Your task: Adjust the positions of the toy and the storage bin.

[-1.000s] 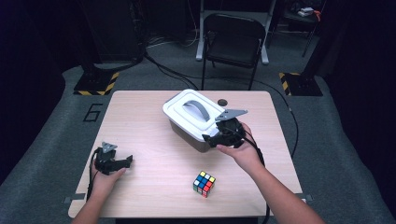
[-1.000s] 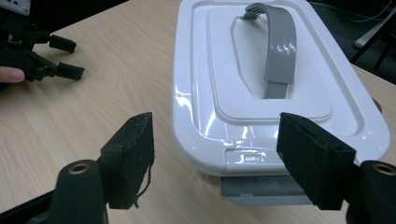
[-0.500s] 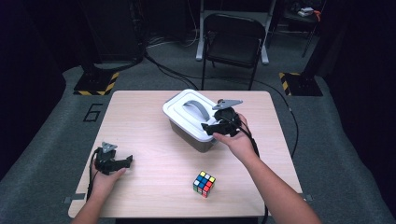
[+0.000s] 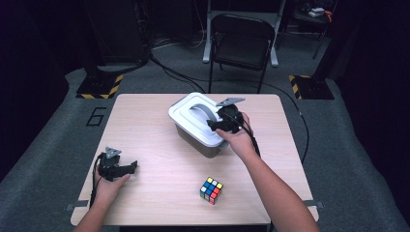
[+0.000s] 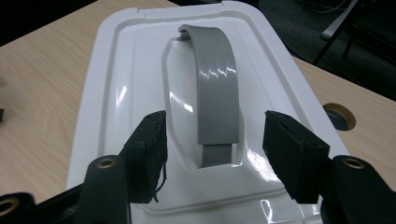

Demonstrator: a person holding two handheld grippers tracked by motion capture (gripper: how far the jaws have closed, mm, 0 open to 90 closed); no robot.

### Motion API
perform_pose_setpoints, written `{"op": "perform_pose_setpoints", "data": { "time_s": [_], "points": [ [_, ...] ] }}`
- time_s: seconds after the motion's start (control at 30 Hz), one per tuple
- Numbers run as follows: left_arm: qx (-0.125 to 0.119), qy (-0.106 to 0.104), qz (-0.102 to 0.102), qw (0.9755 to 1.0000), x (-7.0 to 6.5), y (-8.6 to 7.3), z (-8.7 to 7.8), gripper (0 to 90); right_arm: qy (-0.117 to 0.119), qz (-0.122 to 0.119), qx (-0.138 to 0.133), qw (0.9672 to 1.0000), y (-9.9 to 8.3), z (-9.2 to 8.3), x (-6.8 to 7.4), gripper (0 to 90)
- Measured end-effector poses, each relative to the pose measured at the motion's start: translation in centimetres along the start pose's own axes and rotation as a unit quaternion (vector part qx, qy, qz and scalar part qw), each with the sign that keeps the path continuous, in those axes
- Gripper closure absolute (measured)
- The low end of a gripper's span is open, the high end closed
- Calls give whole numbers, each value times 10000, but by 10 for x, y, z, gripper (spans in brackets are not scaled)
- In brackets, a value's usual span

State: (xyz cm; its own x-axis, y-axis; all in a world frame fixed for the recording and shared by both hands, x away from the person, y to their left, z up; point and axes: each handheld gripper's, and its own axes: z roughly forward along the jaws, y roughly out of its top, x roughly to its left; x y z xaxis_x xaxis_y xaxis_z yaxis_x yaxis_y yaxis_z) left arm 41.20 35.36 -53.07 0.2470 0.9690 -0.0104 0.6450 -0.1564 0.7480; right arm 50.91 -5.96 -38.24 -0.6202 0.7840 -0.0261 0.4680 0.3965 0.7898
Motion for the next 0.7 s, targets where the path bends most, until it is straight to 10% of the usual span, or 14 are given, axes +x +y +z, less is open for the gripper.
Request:
{"op": "perform_pose_setpoints", "data": {
  "time_s": [0.7],
  "points": [
    [-3,-5,-12,10000,0,0,0,140,-171,-50,151,9997,7,27,1,522]
  ]
}}
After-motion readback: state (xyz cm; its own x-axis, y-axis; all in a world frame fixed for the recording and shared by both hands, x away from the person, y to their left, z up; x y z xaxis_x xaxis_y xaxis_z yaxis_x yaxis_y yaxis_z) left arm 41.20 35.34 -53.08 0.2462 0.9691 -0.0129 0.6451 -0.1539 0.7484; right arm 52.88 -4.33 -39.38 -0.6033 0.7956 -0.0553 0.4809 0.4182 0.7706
